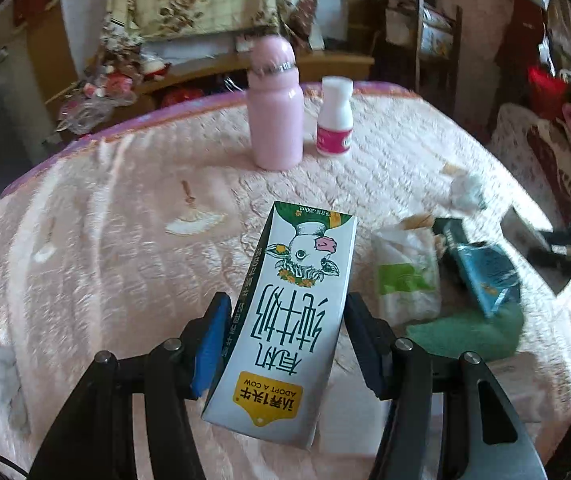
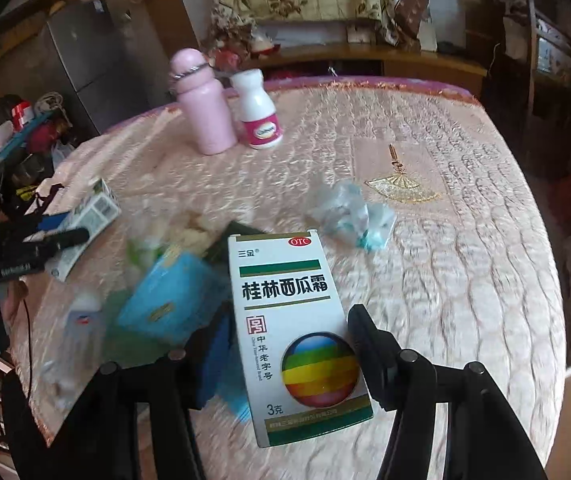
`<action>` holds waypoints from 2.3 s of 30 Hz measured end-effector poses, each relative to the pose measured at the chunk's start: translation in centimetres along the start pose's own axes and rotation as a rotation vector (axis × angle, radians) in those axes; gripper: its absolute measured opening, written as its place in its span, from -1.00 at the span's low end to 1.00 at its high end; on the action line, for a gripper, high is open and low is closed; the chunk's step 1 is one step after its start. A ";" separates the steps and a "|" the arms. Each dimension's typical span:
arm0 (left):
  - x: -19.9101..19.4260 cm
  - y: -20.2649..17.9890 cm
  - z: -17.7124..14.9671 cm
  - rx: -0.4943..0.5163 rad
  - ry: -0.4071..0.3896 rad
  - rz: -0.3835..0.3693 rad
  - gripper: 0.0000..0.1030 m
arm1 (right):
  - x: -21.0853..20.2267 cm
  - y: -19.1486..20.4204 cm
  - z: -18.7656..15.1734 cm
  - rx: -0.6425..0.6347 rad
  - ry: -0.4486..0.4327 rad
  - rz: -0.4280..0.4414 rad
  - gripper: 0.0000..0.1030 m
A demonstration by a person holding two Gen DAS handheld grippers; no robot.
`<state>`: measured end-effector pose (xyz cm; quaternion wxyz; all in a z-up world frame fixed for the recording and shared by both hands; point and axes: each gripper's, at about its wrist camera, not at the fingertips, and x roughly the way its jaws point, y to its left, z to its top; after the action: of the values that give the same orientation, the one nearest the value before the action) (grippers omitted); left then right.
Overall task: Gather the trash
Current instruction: 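Carry both items over the white bucket and open both tools to drop them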
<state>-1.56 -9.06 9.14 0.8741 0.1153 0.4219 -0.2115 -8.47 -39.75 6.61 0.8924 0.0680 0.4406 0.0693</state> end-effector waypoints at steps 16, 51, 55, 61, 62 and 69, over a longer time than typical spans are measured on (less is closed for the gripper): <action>-7.4 -10.5 -1.6 0.013 -0.113 -0.148 0.17 | -7.4 -1.0 -9.1 0.098 0.006 -0.181 0.19; -5.8 -35.9 1.1 0.171 -0.060 -0.419 0.17 | -19.0 -15.7 -14.5 0.471 -0.148 -0.512 0.11; -3.8 -39.8 1.3 0.183 -0.020 -0.460 0.18 | -20.0 -19.0 -15.9 0.540 -0.140 -0.551 0.11; -1.4 -43.3 1.4 0.192 -0.020 -0.504 0.40 | -20.4 -22.7 -17.2 0.622 -0.156 -0.582 0.19; -1.2 -43.5 1.4 0.180 -0.020 -0.512 0.50 | -20.5 -23.2 -17.3 0.633 -0.155 -0.599 0.27; -0.8 -42.4 1.3 0.148 -0.017 -0.491 0.52 | -20.1 -23.4 -18.0 0.622 -0.136 -0.606 0.51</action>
<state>-20.94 -46.84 9.63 0.7891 0.0710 0.4134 -0.4488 -33.40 -65.27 7.10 0.8364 0.2056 0.3808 -0.3364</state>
